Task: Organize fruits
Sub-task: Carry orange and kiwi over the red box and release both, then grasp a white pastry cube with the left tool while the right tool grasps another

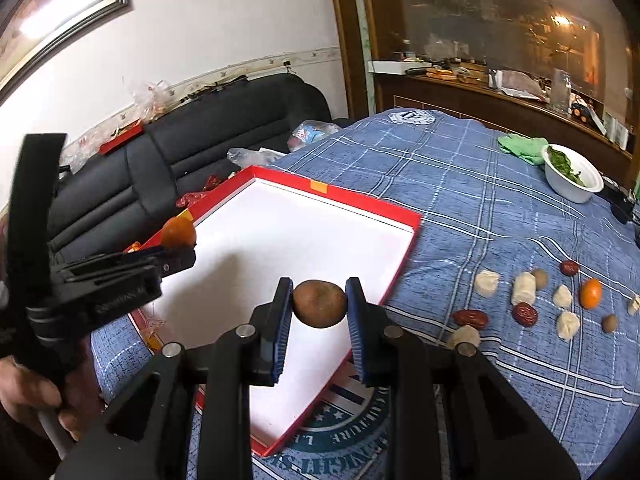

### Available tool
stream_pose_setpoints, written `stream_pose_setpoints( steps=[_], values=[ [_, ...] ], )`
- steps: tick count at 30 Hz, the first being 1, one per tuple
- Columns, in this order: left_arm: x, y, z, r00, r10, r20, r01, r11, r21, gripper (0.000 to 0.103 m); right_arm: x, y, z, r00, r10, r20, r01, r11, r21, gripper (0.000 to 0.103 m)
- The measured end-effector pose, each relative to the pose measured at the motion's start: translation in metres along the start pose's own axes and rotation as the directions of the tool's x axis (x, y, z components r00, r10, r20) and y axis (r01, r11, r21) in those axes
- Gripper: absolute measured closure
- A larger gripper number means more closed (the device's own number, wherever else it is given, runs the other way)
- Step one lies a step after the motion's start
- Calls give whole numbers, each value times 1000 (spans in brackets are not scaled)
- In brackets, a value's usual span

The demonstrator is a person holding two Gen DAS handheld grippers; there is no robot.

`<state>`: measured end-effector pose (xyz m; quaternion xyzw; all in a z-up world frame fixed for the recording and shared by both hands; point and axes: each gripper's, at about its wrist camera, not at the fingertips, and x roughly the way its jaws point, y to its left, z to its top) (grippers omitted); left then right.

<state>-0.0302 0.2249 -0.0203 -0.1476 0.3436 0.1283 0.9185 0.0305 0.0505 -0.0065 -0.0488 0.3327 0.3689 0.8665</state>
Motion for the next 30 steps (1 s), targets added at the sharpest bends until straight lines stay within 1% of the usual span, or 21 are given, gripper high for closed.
stream_pose_setpoints(
  steps=[3, 7, 11, 12, 14, 16, 19, 20, 22, 23, 24, 25, 26, 27, 28, 29, 30],
  values=[
    [-3, 2, -4, 999, -40, 18, 39, 998, 44, 78, 6, 3, 0, 1000, 10, -13, -10, 1000, -9, 74],
    [-4, 6, -5, 996, -83, 18, 81, 995, 62, 78, 16, 9, -1, 999, 26, -33, -26, 999, -21, 74],
    [-4, 6, -5, 995, -95, 5, 94, 992, 80, 78, 25, 10, -2, 998, 42, -51, -43, 999, -29, 74],
    [-2, 7, -3, 995, -103, -5, 103, 992, 79, 77, 26, 10, -2, 997, 50, -55, -51, 998, -28, 74],
    [0, 6, -1, 990, -133, -48, 137, 988, 72, 77, 29, 10, -2, 997, 58, -58, -59, 998, -30, 74],
    [2, 7, 3, 986, -145, -84, 150, 987, 61, 77, 34, 10, -2, 995, 70, -69, -72, 997, -25, 74],
    [12, 8, 5, 984, -91, -152, 101, 993, 61, 77, 42, 8, -1, 991, 86, -103, -88, 996, -13, 74],
    [17, 10, 5, 979, -84, -185, 95, 994, 52, 76, 43, 8, -1, 989, 95, -110, -96, 995, -6, 74],
    [21, 15, 6, 973, -82, -216, 87, 996, 17, 75, 44, 6, -1, 989, 102, -105, -102, 995, 6, 74],
    [21, 19, 6, 972, -89, -218, 89, 996, -11, 74, 45, 5, 0, 988, 104, -114, -104, 995, 7, 74],
    [20, 20, 7, 971, -88, -222, 86, 996, -20, 64, 48, 6, 0, 985, 107, -133, -107, 994, 8, 74],
    [19, 21, 7, 971, -77, -225, 74, 997, -24, 48, 51, 7, 1, 982, 106, -155, -108, 994, 1, 71],
    [15, 21, 7, 976, -59, -211, 55, 998, -25, 41, 53, 8, 1, 981, 98, -165, -101, 995, -8, 66],
    [10, 21, 7, 981, -49, -188, 46, 999, -21, 38, 53, 8, 0, 981, 86, -173, -91, 996, -19, 49],
    [5, 19, 7, 986, -40, -163, 38, 999, -13, 38, 53, 8, 0, 980, 79, -181, -84, 996, -22, 35],
    [-3, 16, 7, 991, -22, -130, 22, 1000, 0, 38, 52, 8, -1, 981, 74, -181, -80, 997, -23, 31],
    [-7, 12, 7, 994, -13, -107, 15, 1000, 11, 38, 48, 6, -2, 983, 79, -169, -83, 996, -19, 31]
  ],
)
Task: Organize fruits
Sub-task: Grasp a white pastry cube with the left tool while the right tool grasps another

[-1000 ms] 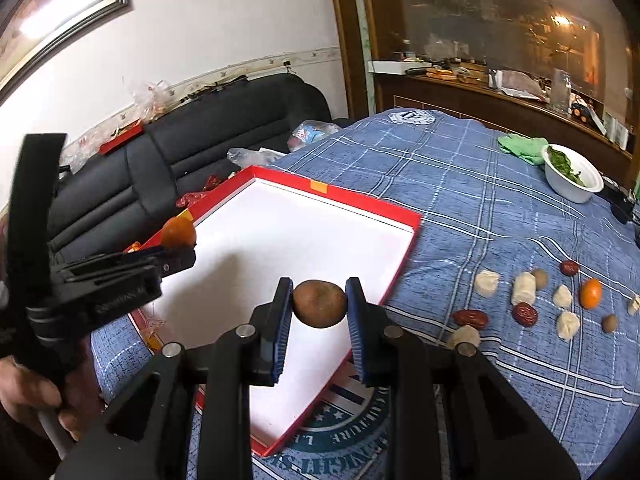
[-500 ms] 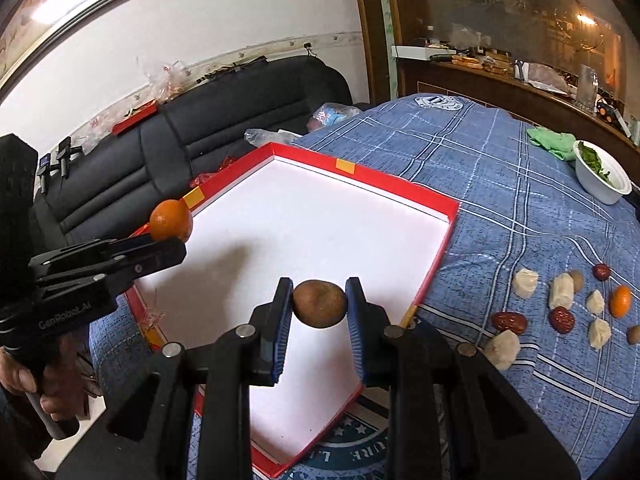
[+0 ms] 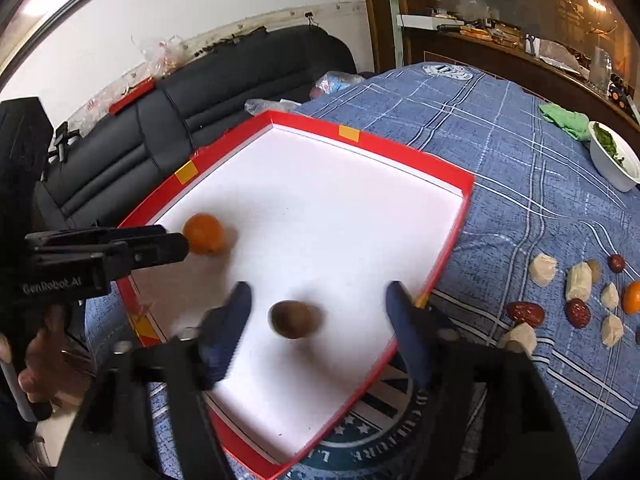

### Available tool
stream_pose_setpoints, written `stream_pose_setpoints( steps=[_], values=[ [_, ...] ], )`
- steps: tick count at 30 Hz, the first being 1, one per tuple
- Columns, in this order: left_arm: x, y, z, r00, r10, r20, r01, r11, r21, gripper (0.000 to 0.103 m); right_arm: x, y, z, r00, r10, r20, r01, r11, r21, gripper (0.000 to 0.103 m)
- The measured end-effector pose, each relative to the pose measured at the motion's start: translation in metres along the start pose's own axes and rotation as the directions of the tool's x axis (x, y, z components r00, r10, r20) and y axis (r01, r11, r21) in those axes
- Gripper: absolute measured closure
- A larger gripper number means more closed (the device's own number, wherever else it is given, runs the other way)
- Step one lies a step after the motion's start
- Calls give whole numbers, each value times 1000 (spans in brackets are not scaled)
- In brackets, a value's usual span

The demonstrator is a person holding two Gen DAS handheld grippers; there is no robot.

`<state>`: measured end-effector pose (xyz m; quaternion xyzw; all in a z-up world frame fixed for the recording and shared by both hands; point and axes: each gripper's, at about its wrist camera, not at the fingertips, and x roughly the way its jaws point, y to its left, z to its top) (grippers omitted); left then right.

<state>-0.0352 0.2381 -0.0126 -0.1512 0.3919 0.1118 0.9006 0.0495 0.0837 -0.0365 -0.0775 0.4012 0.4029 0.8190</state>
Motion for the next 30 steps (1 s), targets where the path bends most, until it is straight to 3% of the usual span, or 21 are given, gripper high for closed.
stream_pose_setpoints(
  steps=[2, 6, 9, 14, 21, 25, 26, 30],
  values=[
    [-11, -15, -2, 998, -16, 66, 13, 999, 44, 38, -11, -5, -3, 999, 6, 31, -6, 1000, 14, 31],
    [-16, -67, -12, 992, -68, 110, 47, 981, 186, 37, -56, -37, -20, 989, -22, 144, 6, 994, 111, 31],
    [-9, -119, -28, 986, -147, 74, 117, 942, 313, 37, -93, -82, -44, 972, -142, 184, 99, 969, 226, 31],
    [12, -187, -54, 974, -228, 10, 201, 876, 439, 36, -123, -146, -80, 948, -290, 128, 231, 910, 344, 31],
    [56, -226, -46, 983, -178, -36, 177, 898, 403, 37, -134, -179, -106, 937, -339, 83, 282, 875, 394, 31],
    [81, -232, -42, 987, -138, -88, 160, 922, 353, 61, -139, -187, -108, 934, -345, 93, 284, 874, 394, 31],
    [83, -233, -42, 992, -110, -59, 124, 929, 349, 63, -138, -187, -104, 933, -346, 95, 285, 875, 390, 31],
    [82, -233, -39, 995, -99, -30, 103, 926, 364, 75, -118, -195, -82, 937, -340, 79, 298, 895, 331, 31]
  ],
)
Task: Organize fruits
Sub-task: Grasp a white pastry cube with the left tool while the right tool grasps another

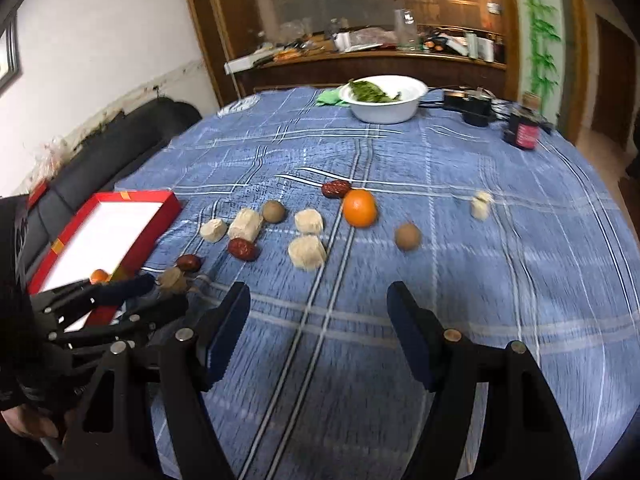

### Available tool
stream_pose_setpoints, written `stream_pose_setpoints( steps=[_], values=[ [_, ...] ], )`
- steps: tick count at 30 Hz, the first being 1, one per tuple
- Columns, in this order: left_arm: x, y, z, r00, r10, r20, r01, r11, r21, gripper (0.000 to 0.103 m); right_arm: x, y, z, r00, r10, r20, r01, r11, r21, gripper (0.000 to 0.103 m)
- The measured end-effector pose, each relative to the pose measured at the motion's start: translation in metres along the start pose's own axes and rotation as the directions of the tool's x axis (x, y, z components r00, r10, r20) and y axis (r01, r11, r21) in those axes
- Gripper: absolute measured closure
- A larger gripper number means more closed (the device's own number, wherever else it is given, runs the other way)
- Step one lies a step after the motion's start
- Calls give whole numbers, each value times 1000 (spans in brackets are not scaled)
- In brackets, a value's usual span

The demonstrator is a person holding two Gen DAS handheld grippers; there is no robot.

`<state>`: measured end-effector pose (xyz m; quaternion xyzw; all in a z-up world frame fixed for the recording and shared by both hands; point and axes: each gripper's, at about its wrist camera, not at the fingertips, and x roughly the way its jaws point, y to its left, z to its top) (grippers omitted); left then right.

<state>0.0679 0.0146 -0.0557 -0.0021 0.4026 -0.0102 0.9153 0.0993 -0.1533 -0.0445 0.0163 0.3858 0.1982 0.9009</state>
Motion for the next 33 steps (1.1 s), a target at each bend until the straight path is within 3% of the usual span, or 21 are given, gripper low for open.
stream_pose_setpoints(
  steps=[5, 8, 10, 13, 16, 19, 22, 26, 33],
  values=[
    [0, 8, -5, 1000, -30, -8, 30, 1000, -6, 78, 43, 11, 21, 998, -20, -55, 15, 996, -89, 38],
    [4, 13, -7, 999, -30, -11, 30, 999, -32, 78, 70, 12, 24, 990, -29, -136, 16, 995, -94, 51],
    [7, 13, -5, 999, -35, -14, 34, 999, -33, 78, 67, 13, 25, 993, -25, -119, 13, 995, -103, 59],
    [11, 14, -3, 999, -15, -29, 14, 999, -29, 78, 69, 12, 24, 991, -32, -127, 20, 995, -100, 64],
    [18, 18, -2, 999, 24, -44, -25, 999, -42, 89, 67, 10, 23, 992, -19, -127, 8, 996, -84, 64],
    [18, 27, 0, 998, -22, -54, 17, 996, -84, 89, 67, 7, 24, 992, 0, -126, -8, 998, -64, 65],
    [19, 25, -1, 999, -11, -50, 7, 997, -72, 89, 69, 6, 25, 992, 9, -126, -15, 999, -49, 68],
    [25, 22, 2, 998, 0, -58, -4, 998, -67, 77, 68, 3, 25, 992, 15, -124, -19, 999, -38, 70],
    [30, 20, 8, 998, -5, -56, 1, 997, -72, 79, 68, 2, 25, 992, 13, -124, -18, 999, -39, 70]
  ],
)
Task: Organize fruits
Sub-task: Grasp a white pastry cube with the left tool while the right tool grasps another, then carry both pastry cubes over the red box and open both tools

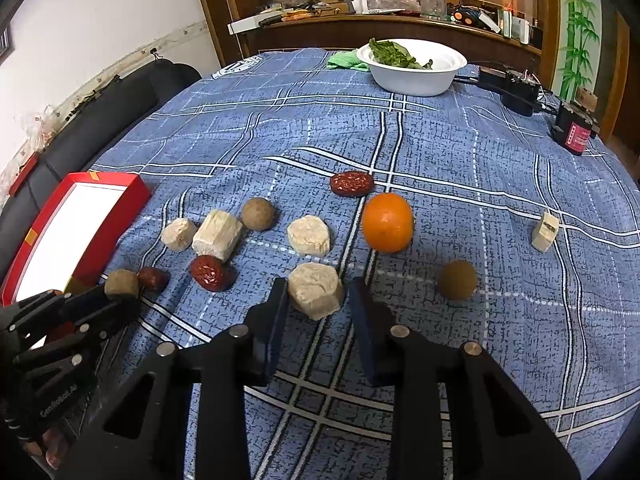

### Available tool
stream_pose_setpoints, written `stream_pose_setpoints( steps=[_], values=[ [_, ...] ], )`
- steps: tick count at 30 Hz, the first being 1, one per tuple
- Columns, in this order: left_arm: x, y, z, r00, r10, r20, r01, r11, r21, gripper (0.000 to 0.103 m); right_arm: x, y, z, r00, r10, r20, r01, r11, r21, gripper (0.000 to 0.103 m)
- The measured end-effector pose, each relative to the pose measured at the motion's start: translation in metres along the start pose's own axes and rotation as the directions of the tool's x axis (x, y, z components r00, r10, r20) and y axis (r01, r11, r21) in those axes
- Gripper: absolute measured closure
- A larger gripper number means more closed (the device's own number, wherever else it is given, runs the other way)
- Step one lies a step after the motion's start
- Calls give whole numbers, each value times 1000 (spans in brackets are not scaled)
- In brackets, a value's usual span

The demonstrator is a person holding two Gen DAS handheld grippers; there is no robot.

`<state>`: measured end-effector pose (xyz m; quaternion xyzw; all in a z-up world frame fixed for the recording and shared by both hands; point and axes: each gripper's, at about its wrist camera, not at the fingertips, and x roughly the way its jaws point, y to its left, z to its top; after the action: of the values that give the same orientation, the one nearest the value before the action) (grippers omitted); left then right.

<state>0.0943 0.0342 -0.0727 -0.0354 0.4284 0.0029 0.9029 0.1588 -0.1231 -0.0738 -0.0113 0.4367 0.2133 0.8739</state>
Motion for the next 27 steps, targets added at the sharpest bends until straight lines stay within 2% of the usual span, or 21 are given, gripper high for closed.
stream_pose_setpoints(
  steps=[6, 13, 20, 27],
  values=[
    [-20, 0, -3, 999, -40, 29, 40, 999, -3, 79, -1, 0, 0, 1000, 2, 1, -2, 1000, 0, 70],
    [-63, 12, -18, 993, -79, 88, 82, 996, -26, 79, -19, 8, -4, 1000, -7, 21, 7, 1000, -7, 70],
    [-102, 48, -39, 987, -40, 155, 53, 996, -78, 79, -63, 27, -23, 997, 33, 75, -34, 999, 7, 70],
    [-121, 85, -50, 981, 0, 195, 28, 990, -142, 79, -106, 58, -46, 989, 54, 140, -52, 998, -20, 70]
  ],
)
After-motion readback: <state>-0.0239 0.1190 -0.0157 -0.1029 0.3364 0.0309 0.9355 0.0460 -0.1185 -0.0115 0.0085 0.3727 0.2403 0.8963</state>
